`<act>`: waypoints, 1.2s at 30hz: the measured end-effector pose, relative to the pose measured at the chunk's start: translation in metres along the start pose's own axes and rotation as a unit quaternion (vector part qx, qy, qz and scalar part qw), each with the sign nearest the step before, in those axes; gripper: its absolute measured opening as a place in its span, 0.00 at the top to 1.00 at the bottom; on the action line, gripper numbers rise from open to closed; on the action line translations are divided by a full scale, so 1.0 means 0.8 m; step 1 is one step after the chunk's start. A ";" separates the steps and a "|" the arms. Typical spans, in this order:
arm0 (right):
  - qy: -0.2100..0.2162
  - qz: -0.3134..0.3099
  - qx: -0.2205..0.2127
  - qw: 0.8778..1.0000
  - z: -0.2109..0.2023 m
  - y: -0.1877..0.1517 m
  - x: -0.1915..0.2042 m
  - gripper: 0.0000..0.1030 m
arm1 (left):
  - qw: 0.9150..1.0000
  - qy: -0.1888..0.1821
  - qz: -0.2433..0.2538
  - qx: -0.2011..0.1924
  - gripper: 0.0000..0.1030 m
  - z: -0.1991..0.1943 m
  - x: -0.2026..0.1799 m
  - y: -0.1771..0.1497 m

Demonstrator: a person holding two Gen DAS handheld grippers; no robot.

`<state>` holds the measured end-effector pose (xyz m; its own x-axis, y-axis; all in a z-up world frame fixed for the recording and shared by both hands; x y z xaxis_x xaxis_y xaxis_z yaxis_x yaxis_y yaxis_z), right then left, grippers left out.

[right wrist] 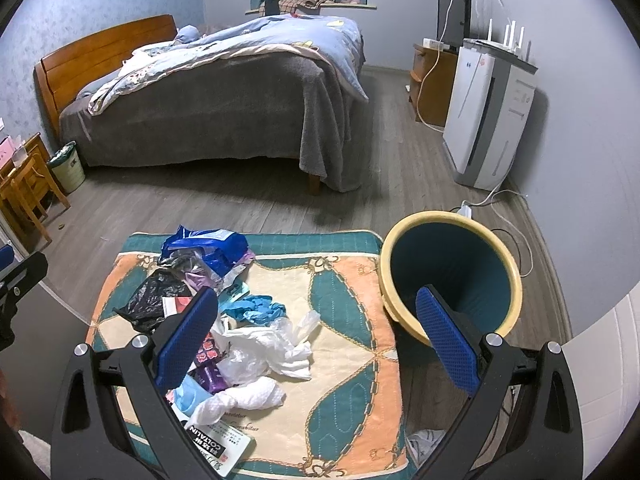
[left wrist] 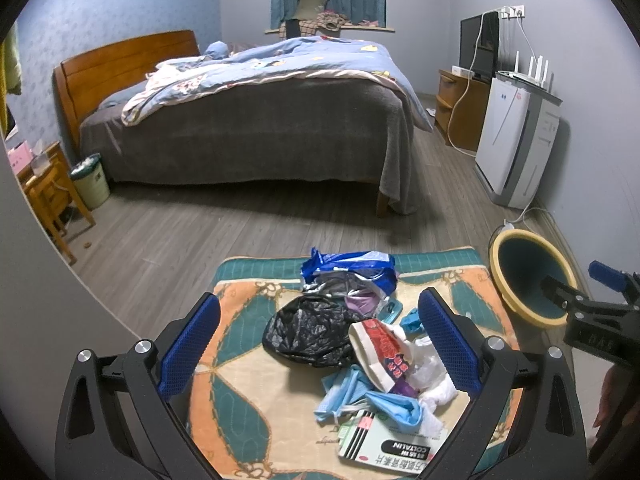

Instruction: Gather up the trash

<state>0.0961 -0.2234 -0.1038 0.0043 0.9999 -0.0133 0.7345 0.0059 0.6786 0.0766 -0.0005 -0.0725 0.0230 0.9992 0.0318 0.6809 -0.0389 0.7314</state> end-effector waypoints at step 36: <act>0.079 0.004 0.182 0.980 0.179 -0.084 0.050 0.22 | 0.995 -0.001 0.009 0.099 0.07 0.153 0.035 -0.058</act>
<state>0.1444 -0.1854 -0.2548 -0.0735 0.9896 0.1233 0.9285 0.0228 0.3707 0.1351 0.0301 -0.1888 0.0379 0.9984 0.0431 0.8112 -0.0559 0.5821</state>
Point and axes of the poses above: each gripper's, at about its wrist camera, not at the fingertips, and z roughly the way its jaws point, x to its left, y to its top, the point moved 10 cm from there along z, roughly the way its jaws point, and after that the axes turned 2 degrees about x, right-handed, at the moved point
